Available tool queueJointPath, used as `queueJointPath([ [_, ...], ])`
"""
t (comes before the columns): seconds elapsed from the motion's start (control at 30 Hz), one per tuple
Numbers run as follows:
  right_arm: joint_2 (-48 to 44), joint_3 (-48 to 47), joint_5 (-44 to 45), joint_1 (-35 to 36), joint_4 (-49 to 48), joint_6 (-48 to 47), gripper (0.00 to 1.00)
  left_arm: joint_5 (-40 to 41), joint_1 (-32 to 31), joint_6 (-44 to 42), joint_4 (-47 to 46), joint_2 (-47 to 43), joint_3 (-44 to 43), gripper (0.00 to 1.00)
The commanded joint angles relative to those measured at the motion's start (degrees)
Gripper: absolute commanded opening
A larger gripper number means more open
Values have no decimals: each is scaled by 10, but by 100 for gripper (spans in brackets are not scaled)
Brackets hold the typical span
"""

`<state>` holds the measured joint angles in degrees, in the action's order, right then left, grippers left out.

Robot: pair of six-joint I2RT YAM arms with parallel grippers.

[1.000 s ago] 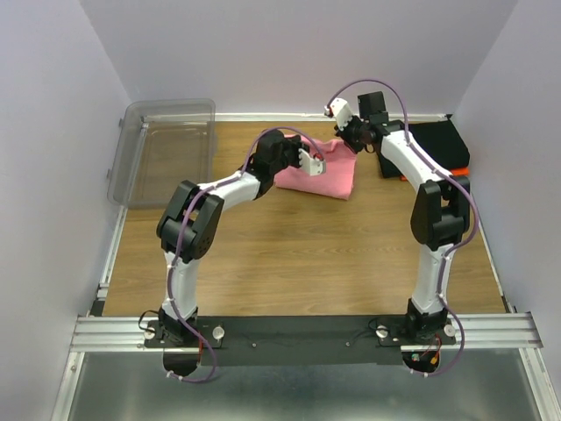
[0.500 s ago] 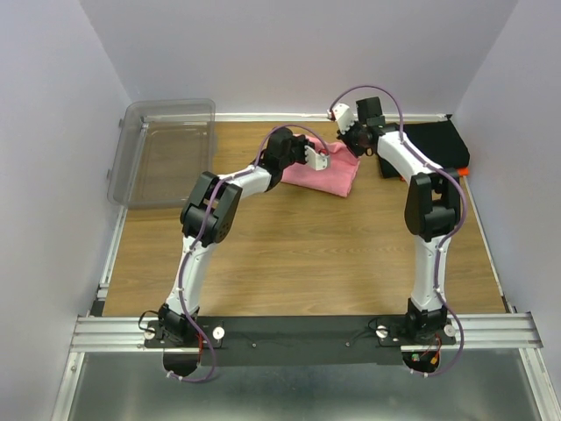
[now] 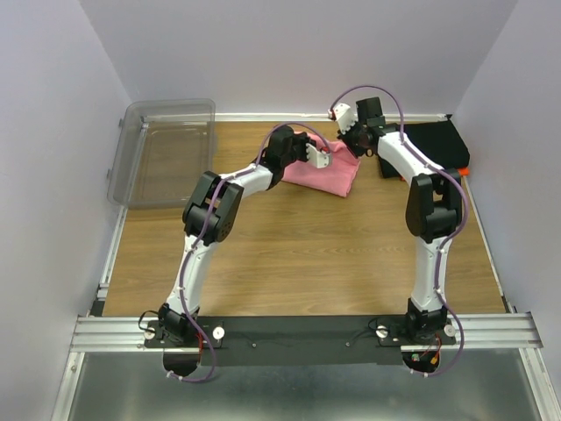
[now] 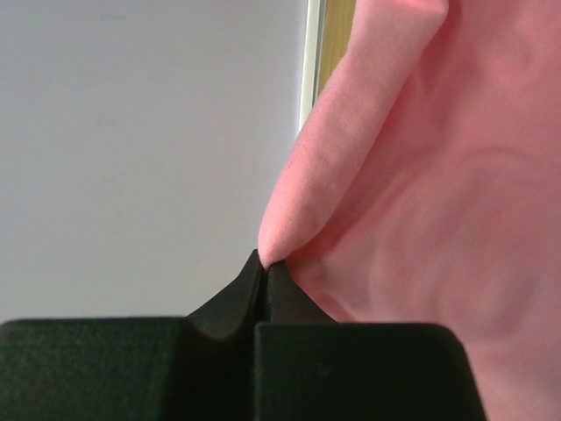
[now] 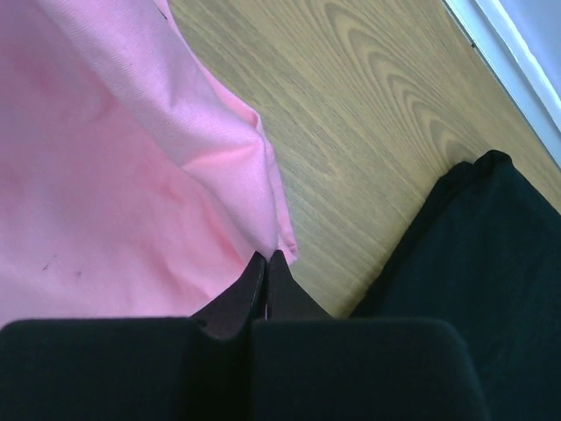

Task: Fold and stack the t-shirts
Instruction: Fold the tshirt

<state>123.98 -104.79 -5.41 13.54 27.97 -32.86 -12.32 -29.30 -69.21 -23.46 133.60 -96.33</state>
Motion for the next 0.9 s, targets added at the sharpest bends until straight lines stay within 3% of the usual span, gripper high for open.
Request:
queueJointPath([
  [0.0,-30,10,27,-3,-6,14,1,-19,4,7,-19,20,-26,0],
  [0.07,-26,11,32,-4,-7,19,1,-19,4,10,-22,25,-32,0],
  [0.13,-16,6,51,-4,-14,35,11,-3,4,30,-41,33,-32,2],
  [0.17,-9,4,80,-4,-19,49,33,13,3,52,-84,38,-29,10],
  [0.2,-5,5,92,-4,-27,56,41,34,2,74,-107,40,-28,22],
  [0.23,-2,5,108,-5,-51,67,45,81,3,95,-125,41,-32,44],
  [0.27,0,4,142,-7,-64,91,49,104,2,131,-150,41,-37,51],
  [0.3,4,-1,154,-8,-73,102,50,119,2,144,-157,40,-41,58],
  [0.33,7,-3,161,-10,-87,115,50,174,2,158,-163,35,-52,71],
  [0.43,2,-15,149,-22,-92,160,48,255,2,210,-179,4,-64,86],
  [0.57,-54,25,17,-34,-91,182,45,295,3,299,-153,-82,-31,94],
  [0.6,-67,57,-89,-37,-81,177,43,285,4,351,-98,-124,-25,95],
  [0.77,-96,134,-434,-41,-43,190,36,163,6,525,106,-199,-11,93],
  [0.87,-79,142,-484,-33,-21,206,35,96,6,623,132,-209,28,85],
])
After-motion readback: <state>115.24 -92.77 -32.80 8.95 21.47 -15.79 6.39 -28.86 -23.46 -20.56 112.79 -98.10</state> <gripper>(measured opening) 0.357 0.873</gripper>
